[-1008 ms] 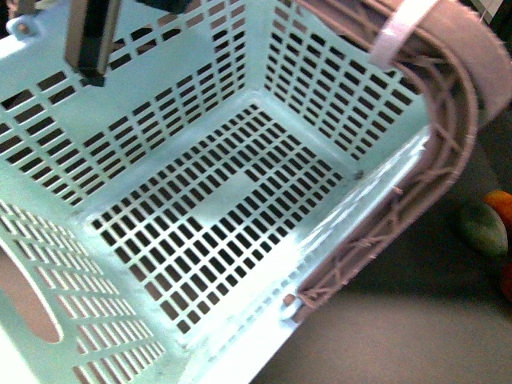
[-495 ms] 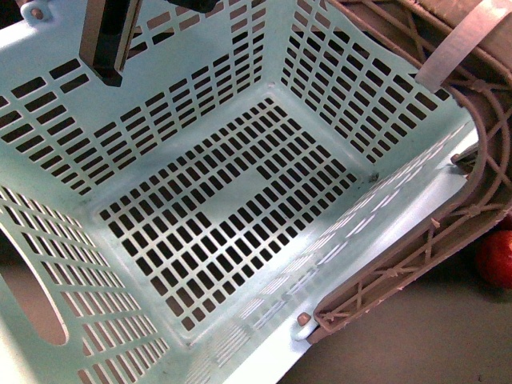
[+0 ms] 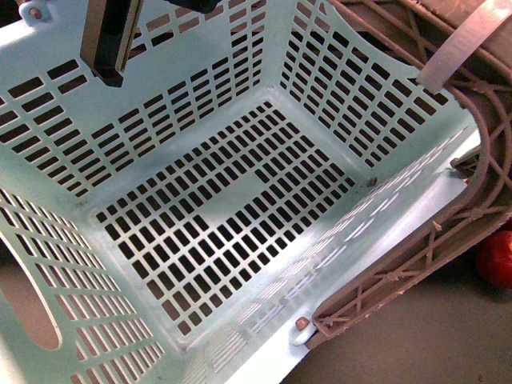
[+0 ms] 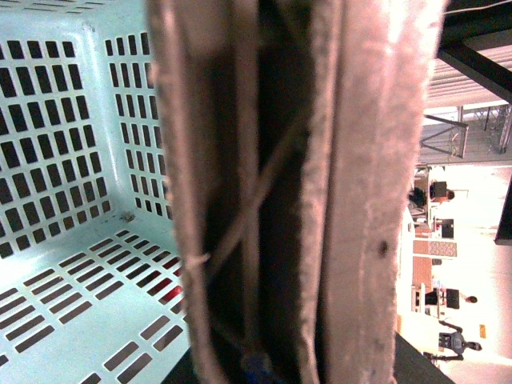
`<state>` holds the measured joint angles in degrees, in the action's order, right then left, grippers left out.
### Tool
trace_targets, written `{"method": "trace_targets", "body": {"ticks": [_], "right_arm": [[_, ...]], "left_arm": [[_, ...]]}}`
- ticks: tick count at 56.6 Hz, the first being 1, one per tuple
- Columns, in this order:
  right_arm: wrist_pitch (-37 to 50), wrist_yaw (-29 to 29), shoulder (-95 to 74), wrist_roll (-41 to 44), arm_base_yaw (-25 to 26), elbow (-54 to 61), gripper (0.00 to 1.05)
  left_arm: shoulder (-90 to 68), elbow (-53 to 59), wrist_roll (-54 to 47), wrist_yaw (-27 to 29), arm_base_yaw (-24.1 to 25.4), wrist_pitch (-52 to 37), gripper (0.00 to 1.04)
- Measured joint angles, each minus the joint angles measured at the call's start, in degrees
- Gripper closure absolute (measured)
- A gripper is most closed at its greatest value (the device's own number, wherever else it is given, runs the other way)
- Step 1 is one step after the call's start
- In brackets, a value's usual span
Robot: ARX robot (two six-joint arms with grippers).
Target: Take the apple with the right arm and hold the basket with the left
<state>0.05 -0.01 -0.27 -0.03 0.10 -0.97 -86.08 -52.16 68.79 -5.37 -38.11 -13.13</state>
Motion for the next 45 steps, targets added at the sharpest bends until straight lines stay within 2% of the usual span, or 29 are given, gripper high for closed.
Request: {"method": "trace_targets", "body": {"ticks": [21,26,28,34,45], "right_arm": [[0.0,0.0,0.0,0.0,0.0,0.0,0.09],[-14.9,-13.0,-9.1,-7.0,-1.9,-5.8,0.09],[-19.2,-14.8,-13.7,-9.0,-0.6,-7.4,0.09],[-17.7,-10.7,-20.7,-9.8,5.9,-7.5,0.09],[-4.5,-2.4,-34.6,-5.4,16.6,-7.5,0.09]], "left_arm": [[0.0,0.0,0.0,0.0,0.0,0.0,0.89],[0.0,0.0,0.0,0.0,0.0,0.0,0.89],[0.0,-0.1,-0.1,0.0,0.0,0.0,0.89],[-0.1,-0.1,-0.1,-0.1,0.0,0.0,0.89],[-0.2,-0.1,-0.1,-0.2,0.0,0.0,0.89]]}}
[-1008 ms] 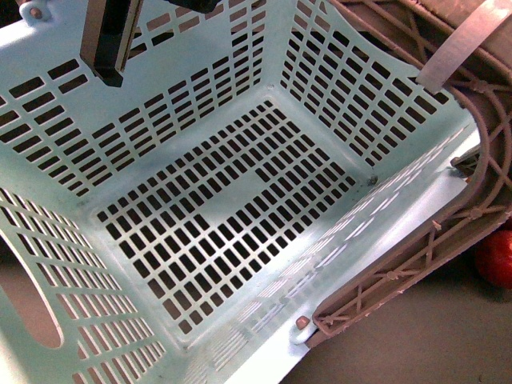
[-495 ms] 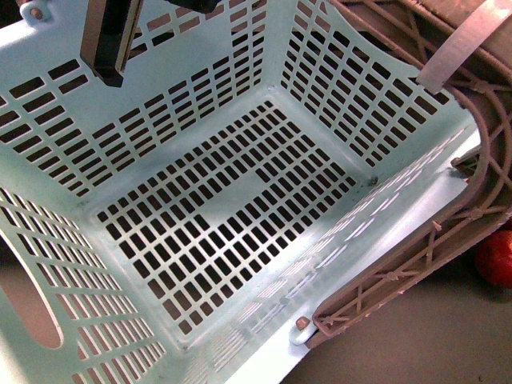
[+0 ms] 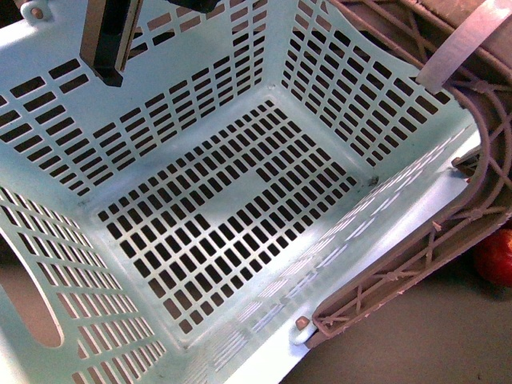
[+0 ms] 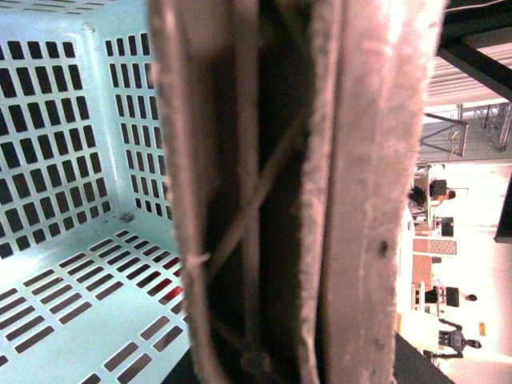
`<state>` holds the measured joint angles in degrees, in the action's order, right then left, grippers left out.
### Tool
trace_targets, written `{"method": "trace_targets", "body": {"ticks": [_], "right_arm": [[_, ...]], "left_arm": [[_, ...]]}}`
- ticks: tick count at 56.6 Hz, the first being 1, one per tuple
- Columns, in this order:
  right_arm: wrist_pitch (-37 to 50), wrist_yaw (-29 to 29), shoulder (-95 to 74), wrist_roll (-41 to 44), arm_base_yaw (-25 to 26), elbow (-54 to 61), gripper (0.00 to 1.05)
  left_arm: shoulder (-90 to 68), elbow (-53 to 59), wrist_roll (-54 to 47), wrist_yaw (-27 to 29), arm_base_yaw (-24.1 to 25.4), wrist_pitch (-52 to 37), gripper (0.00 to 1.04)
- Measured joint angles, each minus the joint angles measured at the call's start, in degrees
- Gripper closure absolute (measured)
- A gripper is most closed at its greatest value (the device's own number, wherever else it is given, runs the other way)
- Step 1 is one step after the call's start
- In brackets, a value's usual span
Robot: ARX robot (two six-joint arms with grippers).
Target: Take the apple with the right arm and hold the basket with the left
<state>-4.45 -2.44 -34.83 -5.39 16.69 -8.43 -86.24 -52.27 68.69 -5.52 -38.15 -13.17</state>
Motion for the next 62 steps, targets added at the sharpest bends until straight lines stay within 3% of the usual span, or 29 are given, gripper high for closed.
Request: {"method": "trace_targets", "body": {"ticks": [4,16,21,35,62], "right_arm": [[7.2,0.8,-8.2,2.7,1.7,0.0,0.09],[40.5,0.8,-50.5,11.8,2.6,-4.1,0.09],[48.9,0.0,-65.5,11.9,2.6,-7.6,0.09],[51.7,-1.9,-87.0,11.0,2.5,-14.3,0.09],[46.6,-2.2,-99.3,10.8,2.7,-27.8,0.09]], "left_arm": [[0.0,0.0,0.0,0.0,0.0,0.0,0.89],[0.0,0.0,0.0,0.0,0.0,0.0,0.89],[0.0,0.0,0.0,0.0,0.0,0.0,0.89],[0.0,0.0,0.0,0.0,0.0,0.0,0.89],[0.0,0.0,0.0,0.0,0.0,0.0,0.89]]}}
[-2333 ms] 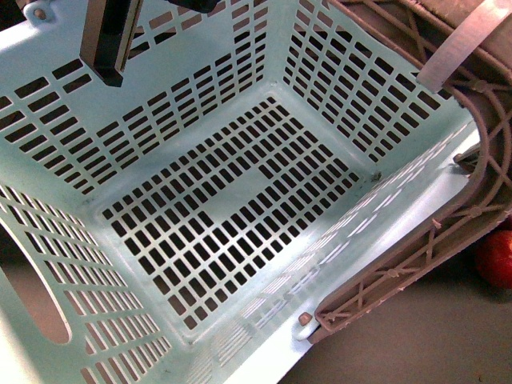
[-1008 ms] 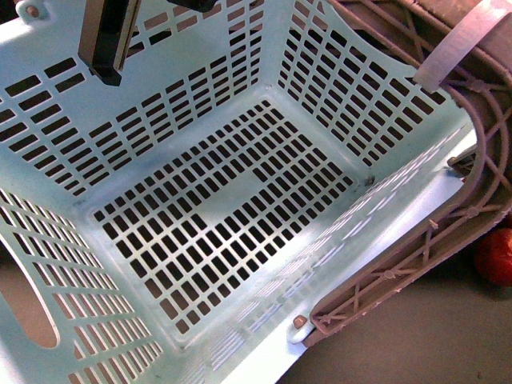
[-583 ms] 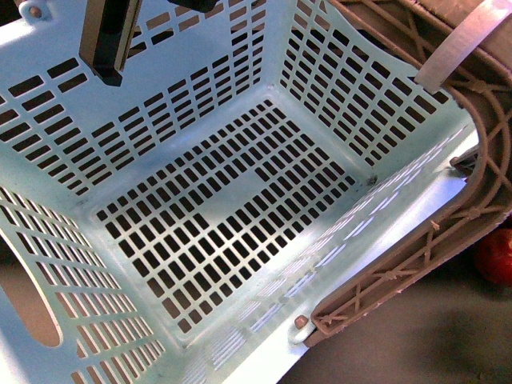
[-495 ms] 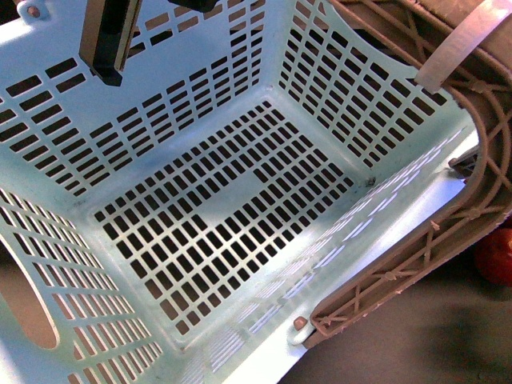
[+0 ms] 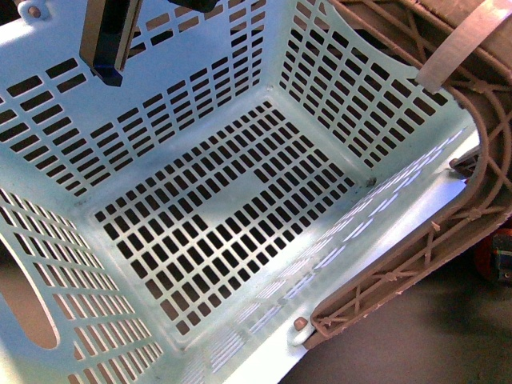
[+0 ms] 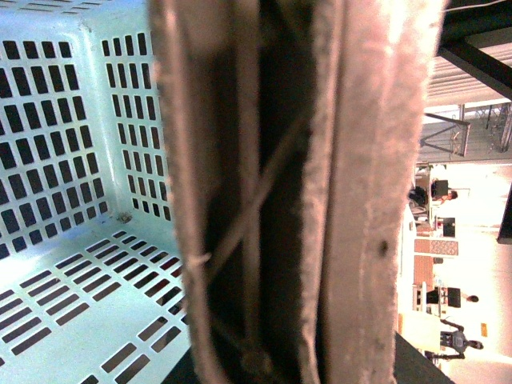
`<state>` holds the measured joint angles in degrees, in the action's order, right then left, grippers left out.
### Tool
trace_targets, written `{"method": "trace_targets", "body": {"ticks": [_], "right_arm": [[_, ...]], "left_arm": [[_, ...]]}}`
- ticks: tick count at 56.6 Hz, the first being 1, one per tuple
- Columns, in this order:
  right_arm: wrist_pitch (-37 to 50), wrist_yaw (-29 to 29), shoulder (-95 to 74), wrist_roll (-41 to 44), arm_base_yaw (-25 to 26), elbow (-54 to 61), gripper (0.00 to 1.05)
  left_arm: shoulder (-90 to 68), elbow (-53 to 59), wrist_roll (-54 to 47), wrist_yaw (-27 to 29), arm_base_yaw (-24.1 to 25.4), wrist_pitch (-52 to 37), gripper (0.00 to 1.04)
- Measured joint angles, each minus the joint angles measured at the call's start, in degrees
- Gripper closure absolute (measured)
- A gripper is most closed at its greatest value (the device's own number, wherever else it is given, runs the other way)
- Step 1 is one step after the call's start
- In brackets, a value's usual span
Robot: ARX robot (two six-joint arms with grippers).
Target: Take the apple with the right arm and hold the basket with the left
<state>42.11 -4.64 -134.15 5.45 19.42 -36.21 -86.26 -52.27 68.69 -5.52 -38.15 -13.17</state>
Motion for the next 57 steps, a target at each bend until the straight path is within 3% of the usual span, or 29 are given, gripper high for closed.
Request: {"method": "trace_targets", "body": {"ticks": [37,45,57], "right_arm": [[-3.6,0.9,-7.2,1.1,-1.1,-9.3,0.09],[-3.4,1.6,-7.5,1.5,-1.2,-9.1,0.24],[-1.5,3.0,-6.1,2.3,-1.8,-6.5,0.25]], "left_arm": [[0.0,0.0,0.0,0.0,0.0,0.0,0.89],[0.0,0.0,0.0,0.0,0.0,0.0,0.89],[0.0,0.0,0.0,0.0,0.0,0.0,0.89]]}}
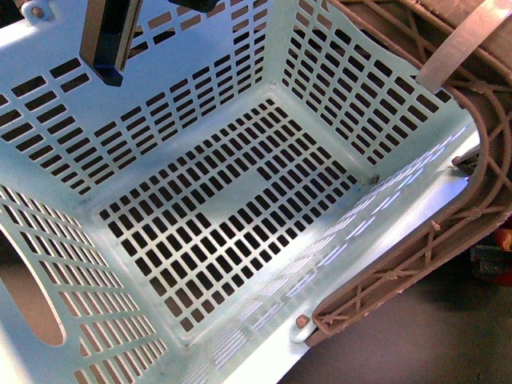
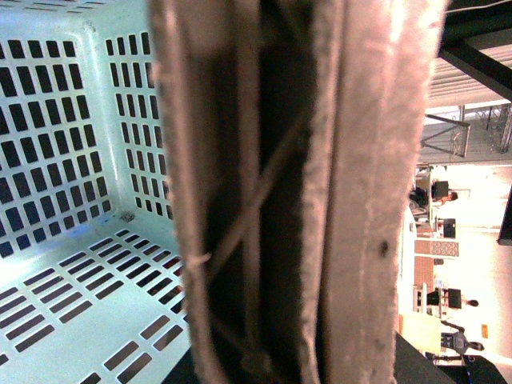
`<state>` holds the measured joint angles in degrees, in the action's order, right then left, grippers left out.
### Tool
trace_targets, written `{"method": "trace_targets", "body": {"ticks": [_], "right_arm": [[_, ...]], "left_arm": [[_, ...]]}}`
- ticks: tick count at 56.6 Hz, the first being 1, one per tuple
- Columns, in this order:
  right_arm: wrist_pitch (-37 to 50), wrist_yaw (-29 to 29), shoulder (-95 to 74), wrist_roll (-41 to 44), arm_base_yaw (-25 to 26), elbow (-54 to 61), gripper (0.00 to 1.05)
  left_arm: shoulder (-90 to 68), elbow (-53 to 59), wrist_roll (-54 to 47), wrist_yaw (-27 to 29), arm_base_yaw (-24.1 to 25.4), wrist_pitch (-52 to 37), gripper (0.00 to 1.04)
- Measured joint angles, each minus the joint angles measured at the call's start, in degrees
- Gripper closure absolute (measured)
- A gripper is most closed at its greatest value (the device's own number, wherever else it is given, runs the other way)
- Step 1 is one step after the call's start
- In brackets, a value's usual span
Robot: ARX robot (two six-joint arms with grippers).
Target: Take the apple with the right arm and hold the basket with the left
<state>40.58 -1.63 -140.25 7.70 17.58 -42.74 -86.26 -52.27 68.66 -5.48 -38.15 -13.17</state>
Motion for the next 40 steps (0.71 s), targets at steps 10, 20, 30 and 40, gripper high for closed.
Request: {"method": "trace_targets", "body": {"ticks": [10,20,30,40], "right_arm": [[2.3,2.3,5.7,1.7,0.0,4.8,0.25],[2.1,5.0,15.5,4.4,0.4,11.0,0.25],[-2.5,8.0,29.6,5.6,-0.1,16.9,0.25],[-11.1,9.4,47.7,5.1,-4.2,19.7,0.25]], "left_arm": [[0.0,0.0,0.0,0.0,0.0,0.0,0.89],[0.0,0.0,0.0,0.0,0.0,0.0,0.89],[0.0,0.0,0.0,0.0,0.0,0.0,0.89],[0.0,0.0,0.0,0.0,0.0,0.0,0.89]]}}
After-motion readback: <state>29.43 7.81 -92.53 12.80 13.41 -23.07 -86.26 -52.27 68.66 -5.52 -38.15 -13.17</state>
